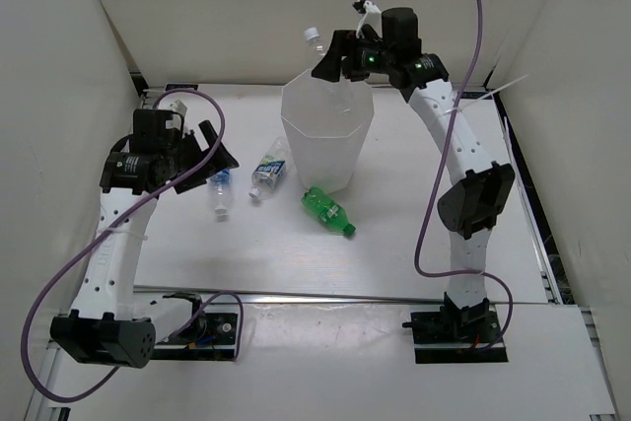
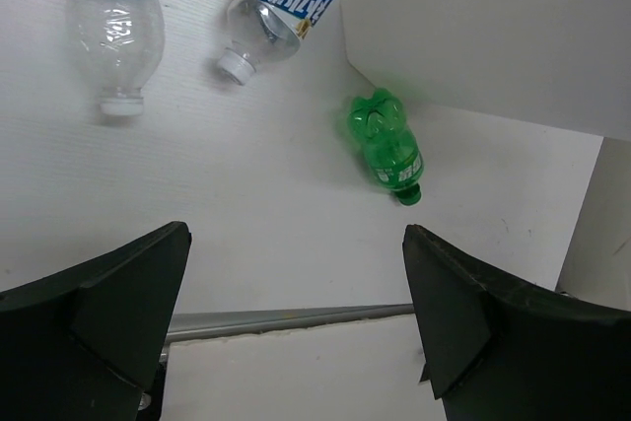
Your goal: Put the plastic bottles in the bin
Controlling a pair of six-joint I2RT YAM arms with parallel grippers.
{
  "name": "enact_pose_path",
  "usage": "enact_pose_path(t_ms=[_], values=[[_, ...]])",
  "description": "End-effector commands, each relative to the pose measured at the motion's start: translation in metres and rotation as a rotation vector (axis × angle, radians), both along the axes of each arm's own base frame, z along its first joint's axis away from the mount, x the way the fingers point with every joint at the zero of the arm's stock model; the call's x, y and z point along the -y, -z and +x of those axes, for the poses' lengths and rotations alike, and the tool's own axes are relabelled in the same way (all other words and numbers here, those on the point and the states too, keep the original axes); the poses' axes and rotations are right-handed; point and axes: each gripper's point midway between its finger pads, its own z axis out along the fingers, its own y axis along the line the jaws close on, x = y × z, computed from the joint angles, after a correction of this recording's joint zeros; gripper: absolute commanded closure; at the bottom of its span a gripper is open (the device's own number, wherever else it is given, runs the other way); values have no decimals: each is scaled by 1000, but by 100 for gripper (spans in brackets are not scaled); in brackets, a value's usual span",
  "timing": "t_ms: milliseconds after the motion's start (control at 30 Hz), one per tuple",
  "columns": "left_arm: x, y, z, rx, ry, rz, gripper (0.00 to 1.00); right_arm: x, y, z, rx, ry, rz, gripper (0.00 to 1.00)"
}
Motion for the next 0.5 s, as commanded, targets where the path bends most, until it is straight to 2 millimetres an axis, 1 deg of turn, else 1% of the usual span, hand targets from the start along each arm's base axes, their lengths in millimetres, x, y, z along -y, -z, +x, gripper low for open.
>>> enact_pose_path(t_ms=[0, 33, 67, 100, 133, 167, 200, 233, 267, 300, 333, 367, 400, 433, 467], values=[[-10, -21, -9, 83, -22, 50, 0, 8, -33, 8, 161, 28, 3, 18], [-14, -21, -8, 84, -37, 65, 0, 10, -40, 6, 184, 34, 0, 0], [-21, -23, -8, 99, -76, 88, 0, 10, -40, 6, 184, 34, 0, 0], [-25, -23, -7, 101, -92, 103, 0, 14, -47, 5, 206, 45, -4, 0], [-28, -23, -10, 97, -111, 109, 0, 16, -60, 0, 231, 46, 7, 0], [-32, -23, -10, 98, -129, 126, 0, 19, -69, -1, 249, 63, 11, 0], [-32, -23, -9, 98, -129, 127, 0, 22, -80, -5, 269, 73, 18, 0], [-34, -17, -10, 85, -137, 137, 0, 24, -86, -8, 279, 74, 22, 0], [-34, -11, -11, 67, -143, 133, 0, 31, -96, -9, 288, 97, 37, 0], [-38, -12, -8, 77, -161, 148, 0, 41, -113, -14, 302, 133, 58, 0], [-40, -12, -8, 75, -186, 147, 0, 45, -117, -16, 298, 155, 65, 0], [-43, -10, -5, 65, -211, 149, 0, 57, -129, -23, 305, 191, 75, 0], [-48, -10, -4, 67, -234, 171, 0, 66, -133, -22, 302, 222, 80, 0], [-50, -3, 0, 41, -256, 177, 0, 73, -125, -22, 262, 270, 70, 0], [-53, -1, 2, 31, -282, 180, 0, 78, -120, -25, 238, 293, 51, 0]])
